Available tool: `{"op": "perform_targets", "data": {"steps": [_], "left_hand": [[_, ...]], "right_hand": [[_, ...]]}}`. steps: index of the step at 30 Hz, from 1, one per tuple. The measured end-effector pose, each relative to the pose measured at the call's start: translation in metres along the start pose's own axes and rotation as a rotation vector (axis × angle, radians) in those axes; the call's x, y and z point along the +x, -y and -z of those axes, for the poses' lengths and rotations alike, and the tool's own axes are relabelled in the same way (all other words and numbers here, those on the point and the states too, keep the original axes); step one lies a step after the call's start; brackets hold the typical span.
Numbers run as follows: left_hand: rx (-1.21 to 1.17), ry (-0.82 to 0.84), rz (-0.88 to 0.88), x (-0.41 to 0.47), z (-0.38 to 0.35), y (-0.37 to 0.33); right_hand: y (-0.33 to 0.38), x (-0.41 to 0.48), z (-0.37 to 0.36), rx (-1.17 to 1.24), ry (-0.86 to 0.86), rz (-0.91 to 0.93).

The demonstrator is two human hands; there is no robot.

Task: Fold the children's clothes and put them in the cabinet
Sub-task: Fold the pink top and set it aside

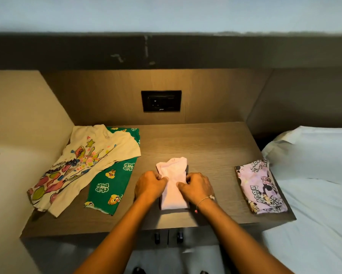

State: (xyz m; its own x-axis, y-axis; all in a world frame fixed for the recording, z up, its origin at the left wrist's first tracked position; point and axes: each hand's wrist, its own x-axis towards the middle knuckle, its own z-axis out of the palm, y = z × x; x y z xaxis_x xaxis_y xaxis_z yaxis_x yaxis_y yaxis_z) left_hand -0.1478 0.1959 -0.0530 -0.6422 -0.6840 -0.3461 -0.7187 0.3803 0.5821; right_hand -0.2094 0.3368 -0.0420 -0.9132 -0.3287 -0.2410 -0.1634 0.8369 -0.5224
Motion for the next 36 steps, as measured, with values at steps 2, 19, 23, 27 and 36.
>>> {"op": "perform_targets", "data": {"steps": [2, 19, 23, 27, 36], "left_hand": [[-0.132, -0.004, -0.016, 0.0, 0.0, 0.002], [-0.887, 0.509, -0.395, -0.087, -0.076, -0.137], [-0.742, 0.459, -0.347, -0.096, -0.121, -0.183], [-0.279, 0.285, -0.438, -0.089, -0.144, -0.182], [0.556, 0.268, -1.068, -0.067, -0.153, -0.145]], "right_hand": [[0.003, -0.005, -0.003, 0.102, -0.008, -0.039], [-0.125, -0.04, 0.145, 0.651, -0.314, 0.006], [-0.17, -0.018, 0.172, 0.545, -0.34, -0.104], [-0.192, -0.005, 0.166, 0.33, -0.231, -0.168], [-0.223, 0.011, 0.145, -0.287, -0.038, 0.333]]}}
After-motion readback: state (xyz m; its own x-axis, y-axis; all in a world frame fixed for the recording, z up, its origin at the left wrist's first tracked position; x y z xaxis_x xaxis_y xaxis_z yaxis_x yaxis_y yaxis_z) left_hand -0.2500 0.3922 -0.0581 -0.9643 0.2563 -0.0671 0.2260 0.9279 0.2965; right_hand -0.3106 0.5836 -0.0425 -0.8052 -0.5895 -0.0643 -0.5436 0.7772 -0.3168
